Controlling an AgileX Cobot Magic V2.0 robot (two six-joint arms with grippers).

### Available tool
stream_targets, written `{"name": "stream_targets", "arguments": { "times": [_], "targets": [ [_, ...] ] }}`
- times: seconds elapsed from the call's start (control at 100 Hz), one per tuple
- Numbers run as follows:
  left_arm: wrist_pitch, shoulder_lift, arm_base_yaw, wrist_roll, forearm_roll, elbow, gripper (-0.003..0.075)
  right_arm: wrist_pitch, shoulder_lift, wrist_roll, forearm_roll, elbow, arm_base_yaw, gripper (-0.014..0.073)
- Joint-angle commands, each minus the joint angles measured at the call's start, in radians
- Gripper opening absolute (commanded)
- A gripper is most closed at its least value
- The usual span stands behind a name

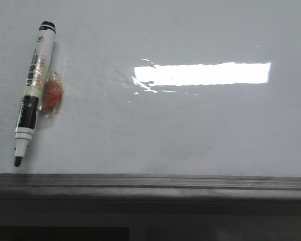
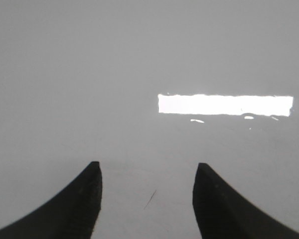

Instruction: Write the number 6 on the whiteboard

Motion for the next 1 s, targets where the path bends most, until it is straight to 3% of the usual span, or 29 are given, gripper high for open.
{"name": "stream_targets", "arguments": {
  "times": [0.0, 0.99],
  "targets": [
    [-0.095, 0.016, 0.000, -0.001, -0.010, -0.027, 0.0386, -0.069, 0.021, -0.002, 0.002, -0.035, -0.002, -0.0071],
    [-0.068, 0.016, 0.000, 0.001, 0.012, -0.027, 0.0389, -0.069, 0.021, -0.002, 0.002, -0.035, -0.002, -0.0071]
  ]
}}
